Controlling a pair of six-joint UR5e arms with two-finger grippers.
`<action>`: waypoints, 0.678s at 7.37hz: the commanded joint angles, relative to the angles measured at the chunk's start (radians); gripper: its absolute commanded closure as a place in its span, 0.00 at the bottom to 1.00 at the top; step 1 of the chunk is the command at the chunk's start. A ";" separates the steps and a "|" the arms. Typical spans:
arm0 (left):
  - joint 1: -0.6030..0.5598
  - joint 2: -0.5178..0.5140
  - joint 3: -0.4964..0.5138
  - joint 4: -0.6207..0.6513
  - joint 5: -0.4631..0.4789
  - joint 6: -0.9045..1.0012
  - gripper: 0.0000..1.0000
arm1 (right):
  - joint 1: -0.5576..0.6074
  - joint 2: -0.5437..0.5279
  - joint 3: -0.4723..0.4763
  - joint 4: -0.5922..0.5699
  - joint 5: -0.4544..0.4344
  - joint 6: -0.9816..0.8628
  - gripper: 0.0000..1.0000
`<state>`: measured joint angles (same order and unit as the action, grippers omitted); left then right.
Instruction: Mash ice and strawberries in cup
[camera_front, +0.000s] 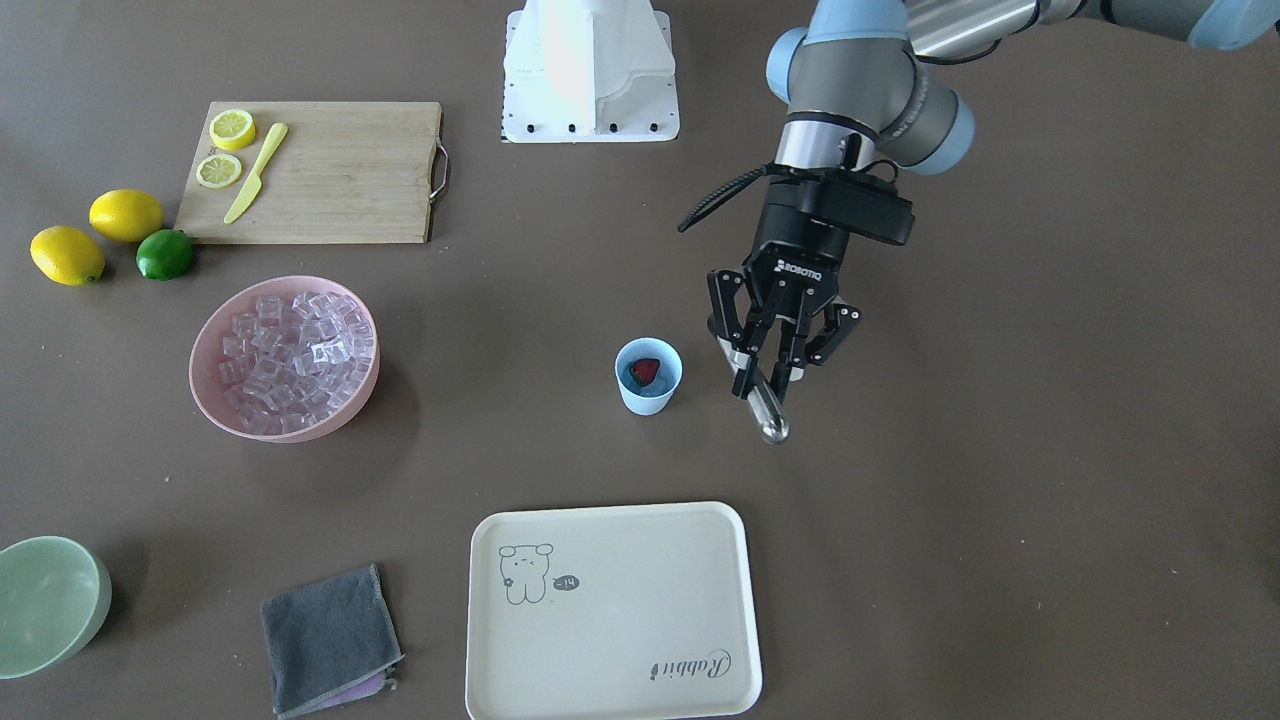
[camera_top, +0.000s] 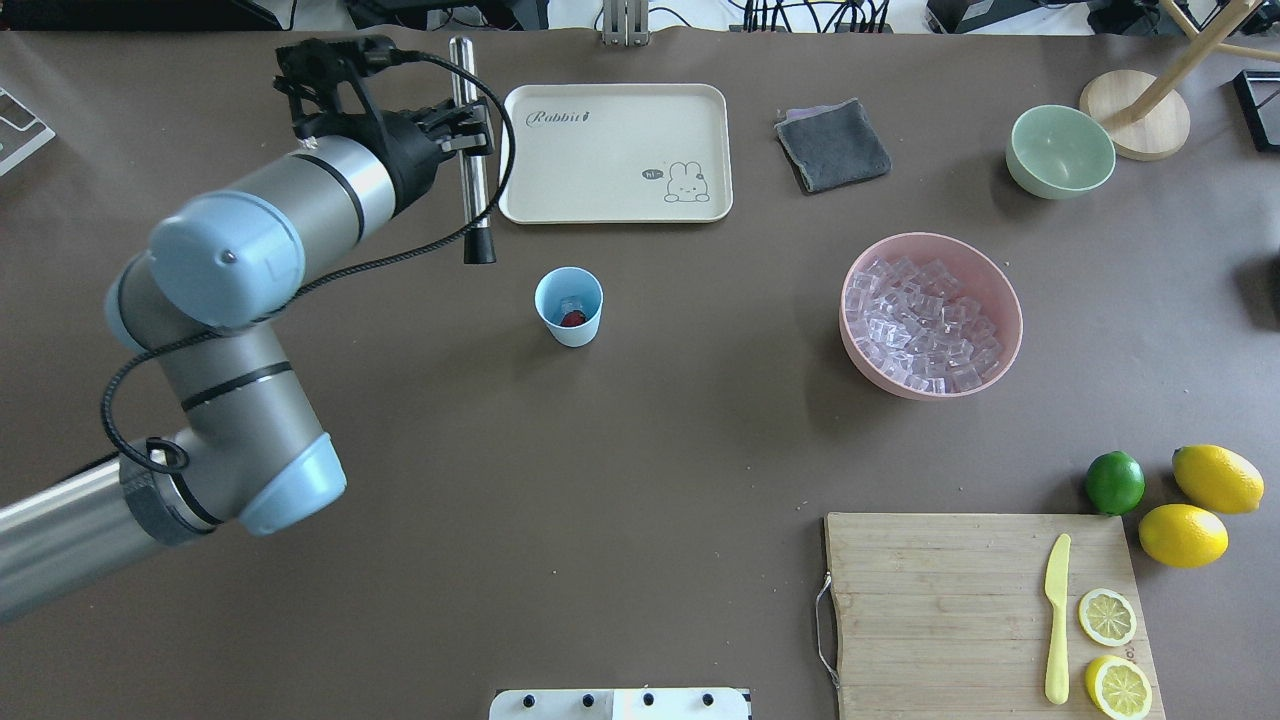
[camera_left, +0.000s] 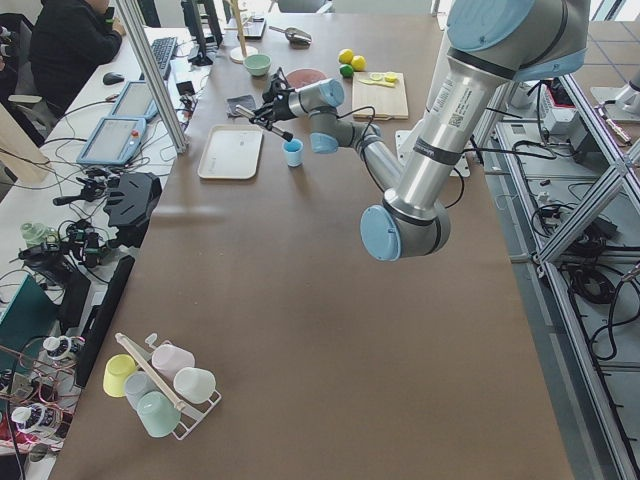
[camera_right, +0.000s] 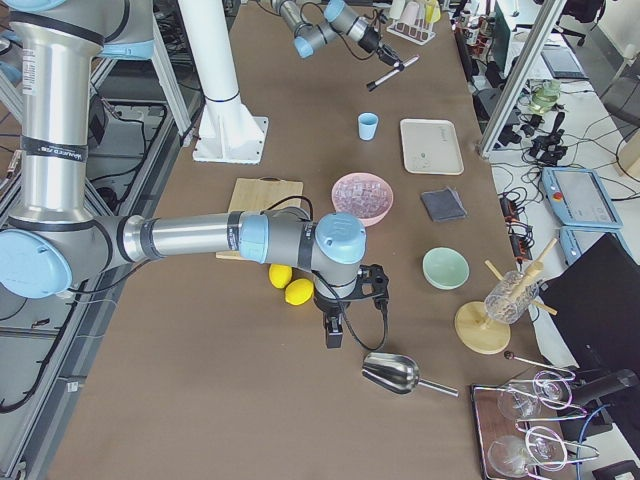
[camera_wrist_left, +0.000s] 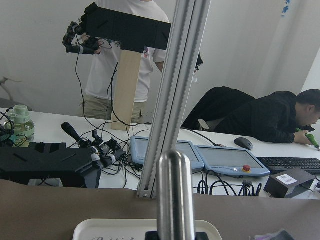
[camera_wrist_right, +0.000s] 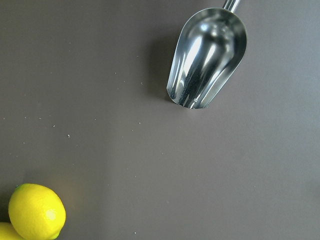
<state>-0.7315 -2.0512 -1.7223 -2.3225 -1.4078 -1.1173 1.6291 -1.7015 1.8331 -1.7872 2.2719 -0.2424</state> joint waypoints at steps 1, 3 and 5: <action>-0.360 0.115 0.038 0.035 -0.637 0.032 0.71 | 0.003 -0.009 0.008 0.000 0.000 -0.002 0.00; -0.495 0.312 0.091 0.040 -0.836 0.309 0.70 | 0.003 -0.014 0.003 0.000 0.001 0.000 0.00; -0.496 0.437 0.208 0.061 -0.882 0.503 0.68 | 0.005 -0.010 0.006 0.000 0.003 0.000 0.00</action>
<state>-1.2174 -1.6880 -1.5814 -2.2711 -2.2521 -0.7384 1.6332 -1.7131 1.8385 -1.7869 2.2735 -0.2424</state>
